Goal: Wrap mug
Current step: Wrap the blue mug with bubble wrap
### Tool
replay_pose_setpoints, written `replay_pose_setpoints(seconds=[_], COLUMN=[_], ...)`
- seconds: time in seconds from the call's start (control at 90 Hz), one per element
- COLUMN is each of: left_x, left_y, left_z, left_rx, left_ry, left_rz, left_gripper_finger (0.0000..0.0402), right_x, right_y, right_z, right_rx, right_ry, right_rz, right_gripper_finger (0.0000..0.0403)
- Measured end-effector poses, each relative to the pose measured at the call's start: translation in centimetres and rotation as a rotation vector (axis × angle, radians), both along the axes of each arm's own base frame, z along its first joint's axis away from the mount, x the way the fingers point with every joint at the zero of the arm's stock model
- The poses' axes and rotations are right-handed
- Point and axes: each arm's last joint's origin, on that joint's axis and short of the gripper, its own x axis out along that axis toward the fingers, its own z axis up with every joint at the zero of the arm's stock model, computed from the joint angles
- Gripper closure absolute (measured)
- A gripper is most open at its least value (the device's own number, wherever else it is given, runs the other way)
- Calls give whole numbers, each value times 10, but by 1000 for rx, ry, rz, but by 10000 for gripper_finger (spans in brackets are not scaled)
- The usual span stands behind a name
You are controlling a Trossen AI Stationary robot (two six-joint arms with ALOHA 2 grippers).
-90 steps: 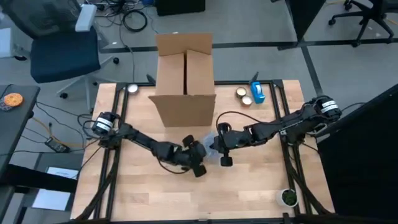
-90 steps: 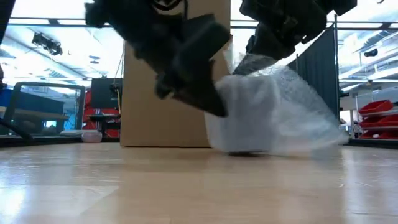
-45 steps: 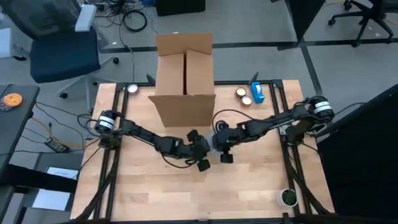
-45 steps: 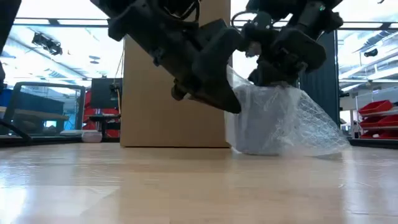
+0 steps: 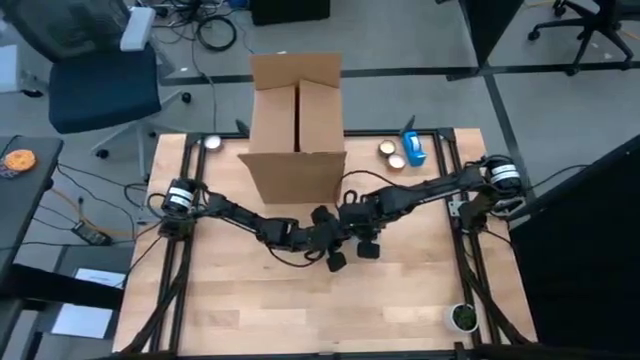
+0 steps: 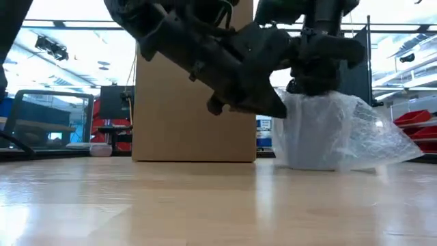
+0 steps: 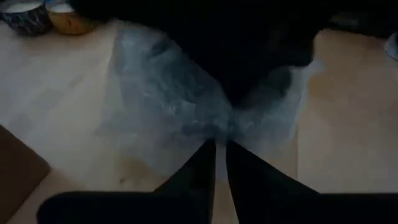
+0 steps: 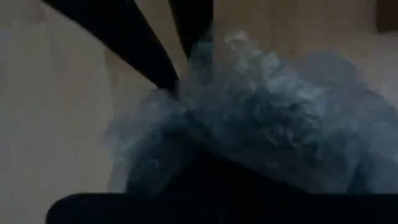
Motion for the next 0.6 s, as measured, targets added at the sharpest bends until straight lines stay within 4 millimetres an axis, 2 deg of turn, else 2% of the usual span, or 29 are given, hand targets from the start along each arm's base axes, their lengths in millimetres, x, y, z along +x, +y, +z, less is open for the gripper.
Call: replay_pose_setpoints(seconds=[0.111, 0.211, 0.311, 0.444, 0.6], left_x=[-1, -1, -2, -2, -3], left_y=[-3, -6, -6, -6, -6], left_z=[-1, -1, -2, -3, -3], left_rx=[1, 10, 18, 24, 27], left_ry=[9, 13, 20, 34, 41], left_rz=[-9, -20, -26, -31, -32], left_gripper_finger=[376, 376, 376, 376, 376], right_x=[5, 6, 3, -5, -19], right_y=[2, 6, 8, 8, 5], right_z=[-16, -17, -1, 43, 76], right_rx=[22, 24, 25, 43, 54], right_ry=[52, 57, 46, -23, -57], right_rz=[14, 12, -7, -23, -49], right_gripper_finger=[403, 403, 403, 403, 403])
